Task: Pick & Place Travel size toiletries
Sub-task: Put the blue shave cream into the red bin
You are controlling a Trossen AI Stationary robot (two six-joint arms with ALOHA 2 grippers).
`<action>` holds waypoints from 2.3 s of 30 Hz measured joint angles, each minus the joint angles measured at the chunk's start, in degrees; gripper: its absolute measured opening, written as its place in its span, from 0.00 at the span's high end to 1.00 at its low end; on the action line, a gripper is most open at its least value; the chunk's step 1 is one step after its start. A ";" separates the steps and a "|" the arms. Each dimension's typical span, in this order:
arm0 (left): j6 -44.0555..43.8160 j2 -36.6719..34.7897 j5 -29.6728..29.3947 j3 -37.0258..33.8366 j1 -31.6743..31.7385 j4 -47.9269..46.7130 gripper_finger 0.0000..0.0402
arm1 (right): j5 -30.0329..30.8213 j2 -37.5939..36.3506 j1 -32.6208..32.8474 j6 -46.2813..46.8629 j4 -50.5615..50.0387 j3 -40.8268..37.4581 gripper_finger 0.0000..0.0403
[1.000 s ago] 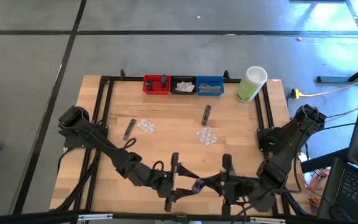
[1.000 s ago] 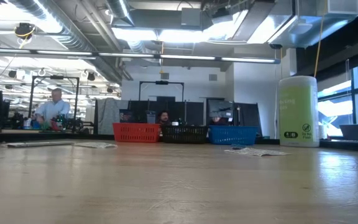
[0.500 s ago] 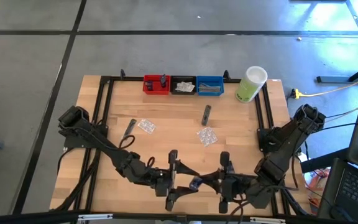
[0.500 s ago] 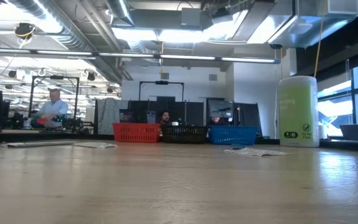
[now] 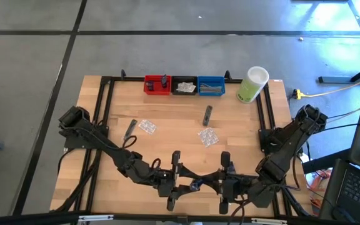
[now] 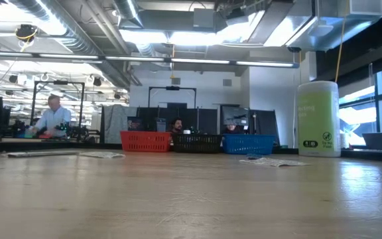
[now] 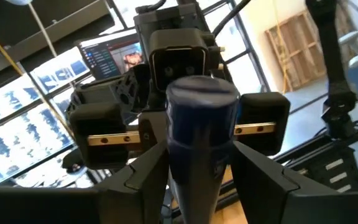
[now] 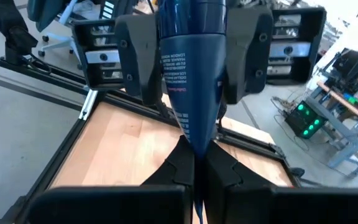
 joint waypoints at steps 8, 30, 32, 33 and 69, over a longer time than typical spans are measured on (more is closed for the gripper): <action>0.02 0.02 0.42 0.00 0.29 -1.04 0.59 | -0.25 0.02 0.02 -2.06 1.74 0.00 0.97; 0.52 0.08 0.76 -0.04 1.05 -4.09 0.80 | -1.42 0.02 0.07 -0.84 0.04 0.00 0.97; 0.60 0.09 0.35 -0.07 1.03 -4.09 0.80 | -1.44 0.02 0.07 -0.55 0.03 0.00 0.97; 0.59 0.09 0.24 -0.07 1.01 -4.11 0.80 | -1.46 0.02 0.07 -0.24 -0.02 0.00 0.97; -27.00 0.09 -6.88 -0.04 2.67 -33.05 0.89 | -7.01 0.09 -2.97 13.28 -10.87 0.74 0.45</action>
